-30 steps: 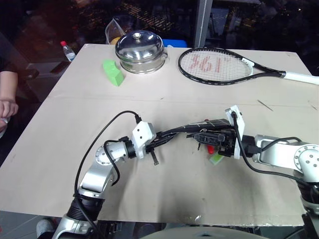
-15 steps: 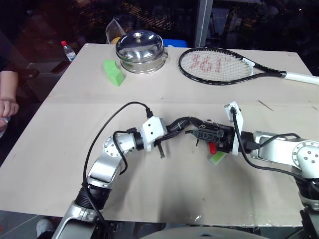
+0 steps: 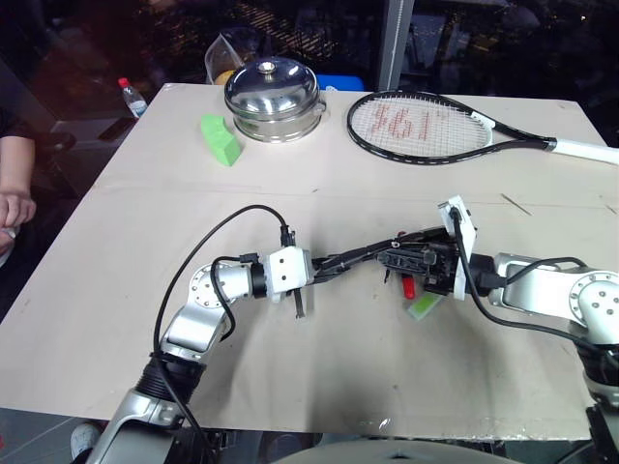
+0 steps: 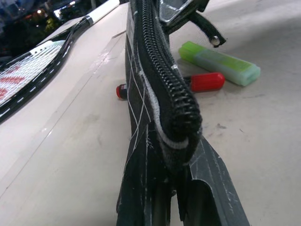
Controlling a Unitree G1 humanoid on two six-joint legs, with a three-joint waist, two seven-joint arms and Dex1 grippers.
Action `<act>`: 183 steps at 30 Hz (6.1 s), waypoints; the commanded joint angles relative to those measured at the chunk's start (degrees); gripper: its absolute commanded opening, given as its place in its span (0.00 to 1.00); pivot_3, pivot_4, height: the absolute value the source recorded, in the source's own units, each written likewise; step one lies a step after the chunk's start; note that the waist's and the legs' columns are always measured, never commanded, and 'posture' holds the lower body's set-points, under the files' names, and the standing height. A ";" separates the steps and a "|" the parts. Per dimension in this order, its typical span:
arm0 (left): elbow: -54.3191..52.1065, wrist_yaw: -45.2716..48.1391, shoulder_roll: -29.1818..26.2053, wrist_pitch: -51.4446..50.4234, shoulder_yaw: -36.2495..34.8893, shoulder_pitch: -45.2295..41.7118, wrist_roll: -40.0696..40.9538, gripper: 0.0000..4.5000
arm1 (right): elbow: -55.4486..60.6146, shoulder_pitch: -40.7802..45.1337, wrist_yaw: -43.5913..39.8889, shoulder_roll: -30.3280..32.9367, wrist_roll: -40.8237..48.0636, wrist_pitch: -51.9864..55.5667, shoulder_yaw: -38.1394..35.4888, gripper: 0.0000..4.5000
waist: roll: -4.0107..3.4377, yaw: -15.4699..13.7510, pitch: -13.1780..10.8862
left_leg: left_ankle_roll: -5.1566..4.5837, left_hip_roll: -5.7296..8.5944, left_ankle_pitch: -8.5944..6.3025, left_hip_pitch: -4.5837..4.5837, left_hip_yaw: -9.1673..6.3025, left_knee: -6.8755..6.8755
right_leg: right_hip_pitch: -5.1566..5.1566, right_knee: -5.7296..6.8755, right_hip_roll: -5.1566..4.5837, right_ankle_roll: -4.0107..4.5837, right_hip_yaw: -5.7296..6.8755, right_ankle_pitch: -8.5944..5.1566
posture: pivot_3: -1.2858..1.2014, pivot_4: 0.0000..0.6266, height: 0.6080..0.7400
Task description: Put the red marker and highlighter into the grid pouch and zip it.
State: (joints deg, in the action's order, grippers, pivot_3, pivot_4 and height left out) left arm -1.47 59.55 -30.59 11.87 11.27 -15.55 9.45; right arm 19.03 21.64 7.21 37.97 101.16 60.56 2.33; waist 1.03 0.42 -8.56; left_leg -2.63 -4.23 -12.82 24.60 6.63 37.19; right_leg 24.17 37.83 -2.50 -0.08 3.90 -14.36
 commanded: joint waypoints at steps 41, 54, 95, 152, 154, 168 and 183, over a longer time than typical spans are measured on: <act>-3.20 5.73 0.53 0.68 2.54 -2.35 1.87 0.00 | 2.84 0.15 -1.79 4.63 5.16 -0.02 2.39 0.03 | 0.00 -0.06 0.00 | 0.00 -0.01 0.00 0.05 -0.02 0.11 | 0.04 0.07 0.28 0.05 -0.03 0.06 | 0.52 0.24 1.00; -5.63 3.33 2.44 -4.88 0.67 -3.28 3.29 0.00 | 2.85 0.01 1.24 -2.11 0.13 -3.04 4.53 0.03 | 0.00 0.01 0.01 | 0.00 -0.02 0.01 0.05 -0.02 0.17 | 0.04 0.12 0.34 0.02 -0.04 0.06 | 0.52 0.24 1.00; -0.57 -2.89 0.54 -2.20 -3.27 -2.37 0.25 0.00 | 19.19 13.26 -25.55 17.53 -76.95 -15.57 28.63 0.04 | -0.06 0.34 0.03 | 0.01 -0.02 0.01 0.02 -0.01 0.24 | 0.09 0.17 0.35 -0.11 -0.07 -0.02 | 0.52 0.24 1.00; -1.46 -10.40 -7.06 -8.98 -9.21 -4.25 -4.23 0.00 | 10.84 7.17 -25.07 -17.59 -94.05 31.27 9.77 0.81 | 0.00 0.32 0.06 | 0.22 0.05 0.14 0.12 0.27 0.45 | 0.51 0.99 0.27 0.12 -0.26 0.08 | 0.52 0.24 1.00; -1.44 -10.46 -6.94 -8.75 -9.18 -4.05 -4.23 0.00 | 10.65 7.34 -24.45 -16.50 -93.89 30.08 11.42 0.64 | 0.02 0.37 0.08 | 0.21 0.04 0.13 0.06 0.26 0.45 | 0.50 1.01 0.28 0.11 -0.27 0.08 | 0.52 0.24 1.00; 1.85 -11.25 -5.42 -6.90 -8.44 -4.43 -4.86 0.00 | 23.78 21.17 -38.00 1.98 -83.64 22.67 16.61 0.05 | 0.00 0.52 0.04 | 0.18 -0.03 0.12 0.10 0.14 0.52 | 0.51 1.00 0.37 0.12 -0.22 0.07 | 0.52 0.24 1.00; 1.90 -9.16 -3.96 -2.53 -5.22 -4.13 -5.10 0.00 | 9.14 37.81 -50.63 14.02 -100.21 -5.37 43.72 0.05 | 0.00 0.67 0.02 | 0.18 -0.02 0.12 0.10 0.29 0.47 | 0.59 0.99 0.24 0.13 -0.32 0.06 | 0.52 0.24 1.00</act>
State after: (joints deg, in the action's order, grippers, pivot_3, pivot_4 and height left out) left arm 2.01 50.11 -34.87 7.94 5.77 -19.52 4.35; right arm 29.84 57.27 -41.61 52.90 4.69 59.77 44.47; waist 1.02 1.09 -8.54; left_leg -2.44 -4.26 -12.69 24.70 6.94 37.66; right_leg 24.80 38.83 -2.25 0.05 3.57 -14.30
